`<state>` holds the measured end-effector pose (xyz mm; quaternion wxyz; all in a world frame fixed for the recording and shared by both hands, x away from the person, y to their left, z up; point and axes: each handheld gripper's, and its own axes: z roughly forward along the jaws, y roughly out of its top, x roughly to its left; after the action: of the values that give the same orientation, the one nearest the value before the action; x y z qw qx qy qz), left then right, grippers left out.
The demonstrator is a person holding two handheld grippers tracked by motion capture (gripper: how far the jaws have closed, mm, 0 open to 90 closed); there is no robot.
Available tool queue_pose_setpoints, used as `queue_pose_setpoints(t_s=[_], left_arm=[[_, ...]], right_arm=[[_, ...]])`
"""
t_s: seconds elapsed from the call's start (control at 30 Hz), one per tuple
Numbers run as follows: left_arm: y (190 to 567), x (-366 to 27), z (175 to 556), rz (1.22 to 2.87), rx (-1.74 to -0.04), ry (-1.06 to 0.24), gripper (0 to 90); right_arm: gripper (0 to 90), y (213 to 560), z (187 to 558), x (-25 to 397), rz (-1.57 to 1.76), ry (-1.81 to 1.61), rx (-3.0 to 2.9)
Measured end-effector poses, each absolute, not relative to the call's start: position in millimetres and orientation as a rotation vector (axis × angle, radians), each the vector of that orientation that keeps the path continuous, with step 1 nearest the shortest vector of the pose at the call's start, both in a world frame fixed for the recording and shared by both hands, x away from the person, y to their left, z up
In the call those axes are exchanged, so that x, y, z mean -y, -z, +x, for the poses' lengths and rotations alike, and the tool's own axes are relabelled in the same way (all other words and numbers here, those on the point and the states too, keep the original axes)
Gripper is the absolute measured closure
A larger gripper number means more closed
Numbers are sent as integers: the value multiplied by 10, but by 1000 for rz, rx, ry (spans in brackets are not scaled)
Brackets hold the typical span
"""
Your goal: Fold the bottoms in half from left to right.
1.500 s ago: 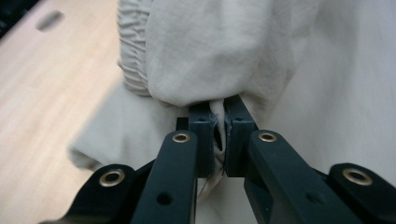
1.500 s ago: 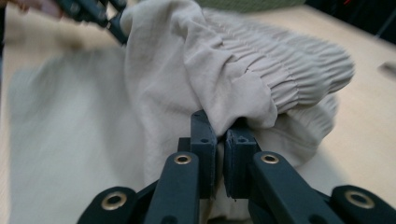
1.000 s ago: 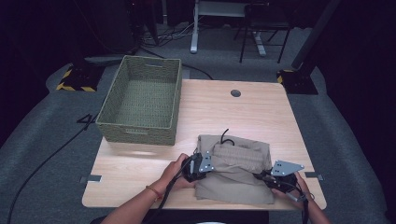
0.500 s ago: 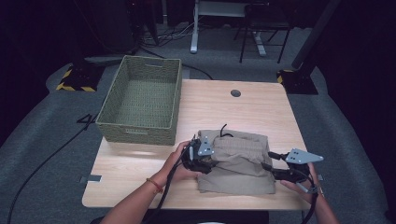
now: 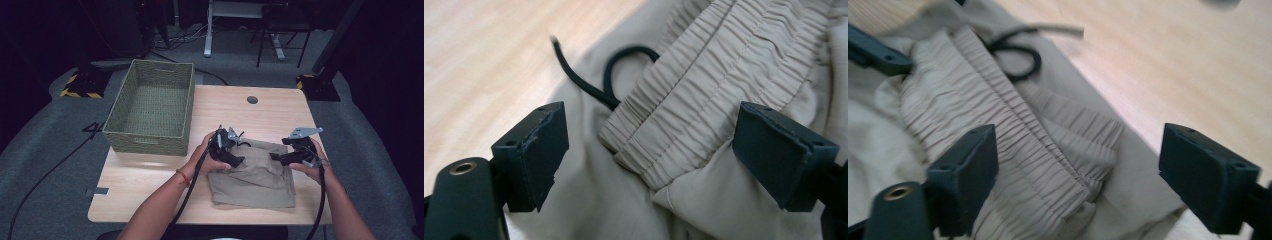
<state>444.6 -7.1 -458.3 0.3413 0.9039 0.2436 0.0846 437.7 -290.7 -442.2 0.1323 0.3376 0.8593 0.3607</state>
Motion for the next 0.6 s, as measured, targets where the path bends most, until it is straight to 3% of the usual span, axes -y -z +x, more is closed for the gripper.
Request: queue_pose_setpoints(t_s=[0.1, 0.17, 0.33, 0.53, 0.6], left_arm=[[4660, 101, 4425, 2393, -621, -202, 146], [4696, 120, 4396, 2433, -590, -202, 150], [4760, 148, 4335, 2481, -565, -232, 194], [4718, 119, 4395, 2463, -590, -201, 206], [4696, 108, 4367, 2458, -578, -226, 227]], right_arm=[[162, 4548, 4461, 2917, 1016, -1074, -2541], [261, 4577, 4450, 2925, 1001, -1116, -2568], [325, 4564, 4323, 2886, 904, -1108, -2590], [347, 4501, 4268, 2852, 841, -1105, -2562], [431, 4479, 4253, 2850, 825, -1119, -2540]])
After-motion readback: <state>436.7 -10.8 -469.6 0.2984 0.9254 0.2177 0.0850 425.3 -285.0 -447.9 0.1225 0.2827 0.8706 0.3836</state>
